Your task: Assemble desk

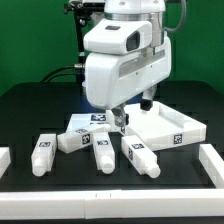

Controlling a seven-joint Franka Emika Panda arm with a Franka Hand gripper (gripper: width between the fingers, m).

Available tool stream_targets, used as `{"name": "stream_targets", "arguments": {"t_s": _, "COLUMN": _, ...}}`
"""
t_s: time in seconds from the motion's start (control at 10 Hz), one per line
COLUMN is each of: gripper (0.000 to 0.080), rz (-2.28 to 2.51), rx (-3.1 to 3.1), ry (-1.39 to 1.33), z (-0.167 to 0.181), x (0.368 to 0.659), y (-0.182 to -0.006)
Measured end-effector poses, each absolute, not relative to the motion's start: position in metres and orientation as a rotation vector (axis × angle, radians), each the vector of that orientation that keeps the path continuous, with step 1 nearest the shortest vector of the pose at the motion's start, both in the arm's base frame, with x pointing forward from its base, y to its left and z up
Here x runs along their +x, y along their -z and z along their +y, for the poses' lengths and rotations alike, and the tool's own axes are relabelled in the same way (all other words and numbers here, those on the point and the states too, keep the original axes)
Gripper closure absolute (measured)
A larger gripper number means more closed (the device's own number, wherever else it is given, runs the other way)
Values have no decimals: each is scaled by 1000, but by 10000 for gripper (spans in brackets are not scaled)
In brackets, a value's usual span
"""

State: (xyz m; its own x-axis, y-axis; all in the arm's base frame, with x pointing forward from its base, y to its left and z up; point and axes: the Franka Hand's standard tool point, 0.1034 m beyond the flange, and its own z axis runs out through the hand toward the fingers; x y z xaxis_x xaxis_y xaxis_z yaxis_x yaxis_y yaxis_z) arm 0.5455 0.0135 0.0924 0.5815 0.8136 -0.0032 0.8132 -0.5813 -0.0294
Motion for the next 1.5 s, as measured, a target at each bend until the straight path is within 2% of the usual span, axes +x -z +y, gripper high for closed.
{"name": "stream_targets", "arguments": {"t_s": 0.4, "gripper": 150, "rz": -1338, "rx": -2819, "ry": -6, "z": 15, "x": 547, "y": -88}}
{"name": "stream_targets", "arguments": {"t_s": 0.7, "gripper": 150, "rz": -1002, "rx": -2959, "ry": 118, "z": 28, "x": 554, "y": -53}}
{"name": "stream_targets", "arguments": {"t_s": 1.1, "gripper": 150, "rz": -975, "rx": -2959, "ry": 127, "z": 24, "x": 552, "y": -47}}
{"name": "stream_targets", "arguments": {"t_s": 1.5, "gripper": 150, "rz": -780, "rx": -3000, "ry": 123, "z": 36, "x": 543, "y": -13}}
